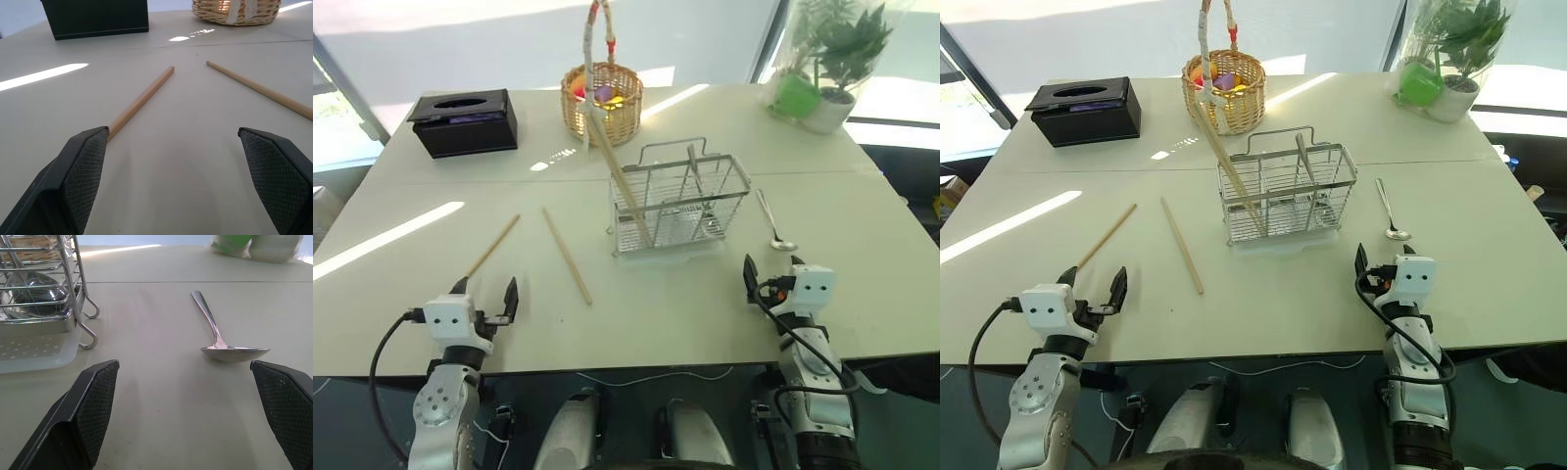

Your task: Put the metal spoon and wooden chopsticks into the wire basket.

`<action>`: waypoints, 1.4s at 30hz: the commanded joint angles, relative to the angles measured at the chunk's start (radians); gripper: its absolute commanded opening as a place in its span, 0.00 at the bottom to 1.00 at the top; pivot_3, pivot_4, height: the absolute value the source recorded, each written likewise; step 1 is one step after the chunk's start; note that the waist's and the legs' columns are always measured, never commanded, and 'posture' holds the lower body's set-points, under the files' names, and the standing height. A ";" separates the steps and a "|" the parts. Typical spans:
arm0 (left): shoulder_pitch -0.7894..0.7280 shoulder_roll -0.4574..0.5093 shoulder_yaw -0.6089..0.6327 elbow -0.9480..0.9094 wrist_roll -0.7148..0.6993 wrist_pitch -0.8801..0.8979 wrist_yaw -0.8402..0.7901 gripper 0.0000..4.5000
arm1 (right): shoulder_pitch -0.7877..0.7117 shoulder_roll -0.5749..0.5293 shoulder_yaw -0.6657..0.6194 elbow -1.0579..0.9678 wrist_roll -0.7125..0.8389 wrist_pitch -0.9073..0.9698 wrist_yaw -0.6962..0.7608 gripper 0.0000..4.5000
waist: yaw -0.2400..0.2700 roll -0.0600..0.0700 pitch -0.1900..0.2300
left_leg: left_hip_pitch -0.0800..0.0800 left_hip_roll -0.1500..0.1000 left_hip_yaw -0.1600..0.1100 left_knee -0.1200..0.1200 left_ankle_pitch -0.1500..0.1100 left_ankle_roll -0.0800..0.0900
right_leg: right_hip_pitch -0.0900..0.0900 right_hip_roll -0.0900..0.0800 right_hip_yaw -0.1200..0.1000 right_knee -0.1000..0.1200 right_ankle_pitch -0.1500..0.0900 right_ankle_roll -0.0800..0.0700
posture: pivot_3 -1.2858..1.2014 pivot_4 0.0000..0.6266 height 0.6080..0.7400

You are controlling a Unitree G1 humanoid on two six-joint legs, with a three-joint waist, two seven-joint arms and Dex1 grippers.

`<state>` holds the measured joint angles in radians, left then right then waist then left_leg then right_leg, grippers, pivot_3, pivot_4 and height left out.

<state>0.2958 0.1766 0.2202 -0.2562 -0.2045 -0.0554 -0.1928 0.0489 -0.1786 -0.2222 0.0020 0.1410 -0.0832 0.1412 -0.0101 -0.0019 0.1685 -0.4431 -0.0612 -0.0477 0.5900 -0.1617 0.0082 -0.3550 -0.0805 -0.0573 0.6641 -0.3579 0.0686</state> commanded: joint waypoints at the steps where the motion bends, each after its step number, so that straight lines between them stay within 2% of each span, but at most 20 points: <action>1: -0.013 0.008 0.007 -0.017 0.003 -0.005 0.000 1.00 | 0.015 0.010 0.002 0.010 -0.003 0.002 -0.010 0.99 | 0.000 0.000 0.000 | 0.000 0.000 0.000 0.000 0.000 0.000 | 0.000 0.000 0.000 0.000 0.000 0.000 | 0.52 0.24 1.00; 35: -0.062 0.037 0.010 -0.010 0.007 0.012 -0.009 1.00 | 0.010 -0.014 -0.003 0.009 -0.002 0.018 -0.002 0.99 | 0.000 0.000 0.000 | 0.000 0.000 0.001 0.000 0.000 0.000 | 0.000 0.000 0.000 0.000 0.000 0.000 | 0.52 0.24 1.00; 39: -0.057 0.116 0.021 -0.042 -0.042 0.079 -0.093 1.00 | 0.015 -0.017 -0.006 0.001 0.000 0.026 -0.002 0.99 | 0.001 0.000 0.000 | 0.000 0.000 0.001 0.000 0.000 0.000 | 0.000 0.000 0.000 0.000 0.000 0.000 | 0.52 0.24 1.00; 42: -0.050 0.253 0.043 -0.144 -0.229 0.226 -0.270 1.00 | 0.013 -0.021 -0.006 -0.001 0.003 0.034 0.002 0.99 | -0.001 0.000 0.000 | 0.000 0.000 0.001 0.000 0.000 0.000 | -0.001 0.000 0.000 0.000 0.000 0.000 | 0.52 0.24 1.00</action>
<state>0.2462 0.3739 0.2248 -0.3046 -0.3336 0.1087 -0.3716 0.0494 -0.1913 -0.2197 -0.0012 0.1416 -0.0697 0.1440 -0.0107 -0.0021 0.1687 -0.4435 -0.0607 -0.0466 0.5896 -0.1617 0.0083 -0.3560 -0.0806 -0.0569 0.6641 -0.3580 0.0684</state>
